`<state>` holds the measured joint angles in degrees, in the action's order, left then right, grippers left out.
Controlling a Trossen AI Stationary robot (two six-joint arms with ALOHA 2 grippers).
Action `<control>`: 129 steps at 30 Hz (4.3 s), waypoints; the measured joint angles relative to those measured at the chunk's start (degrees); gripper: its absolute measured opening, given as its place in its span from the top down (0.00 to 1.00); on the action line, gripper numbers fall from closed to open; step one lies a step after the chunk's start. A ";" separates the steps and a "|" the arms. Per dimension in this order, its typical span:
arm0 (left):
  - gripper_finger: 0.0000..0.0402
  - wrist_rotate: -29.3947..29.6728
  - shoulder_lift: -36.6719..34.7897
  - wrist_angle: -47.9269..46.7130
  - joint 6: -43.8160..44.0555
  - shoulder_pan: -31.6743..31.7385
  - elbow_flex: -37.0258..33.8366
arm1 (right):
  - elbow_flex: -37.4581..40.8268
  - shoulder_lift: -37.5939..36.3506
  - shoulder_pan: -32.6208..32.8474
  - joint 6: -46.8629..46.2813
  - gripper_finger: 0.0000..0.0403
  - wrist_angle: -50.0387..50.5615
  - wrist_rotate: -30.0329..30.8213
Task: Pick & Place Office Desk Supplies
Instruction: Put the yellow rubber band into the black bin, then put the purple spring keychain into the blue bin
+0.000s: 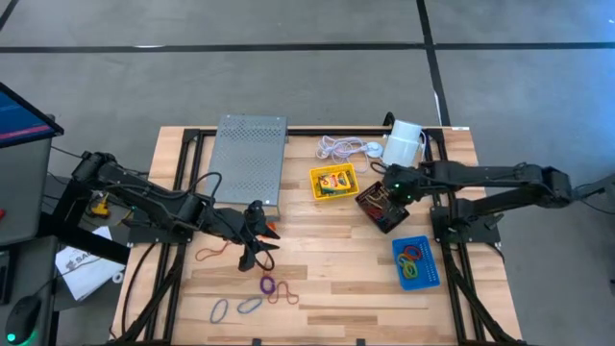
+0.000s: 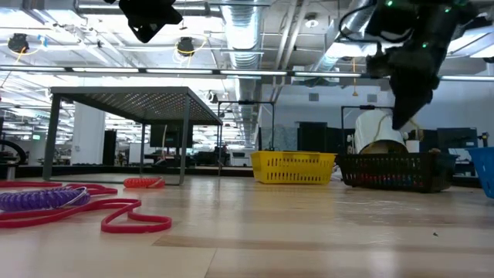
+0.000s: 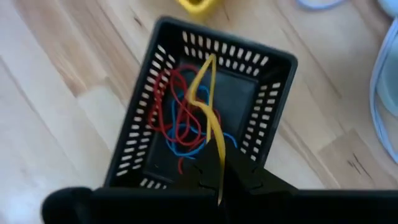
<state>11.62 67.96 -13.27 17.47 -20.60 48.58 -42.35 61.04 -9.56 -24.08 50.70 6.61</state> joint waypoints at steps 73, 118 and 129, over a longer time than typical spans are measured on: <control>0.71 -1.34 34.25 -13.49 -35.28 -12.55 11.52 | -0.02 6.55 9.94 1.53 0.72 -31.64 -11.28; 1.00 7.18 25.39 -10.35 -28.77 -13.43 11.45 | -0.02 6.55 14.49 -1.46 0.72 -37.84 -11.36; 1.00 26.76 16.67 -7.08 -7.76 -9.09 11.45 | -0.02 6.55 14.82 0.51 0.66 -56.04 -11.49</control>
<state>38.37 84.63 -20.35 9.72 -29.69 60.03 -42.37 67.59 5.26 -23.56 -5.35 -4.89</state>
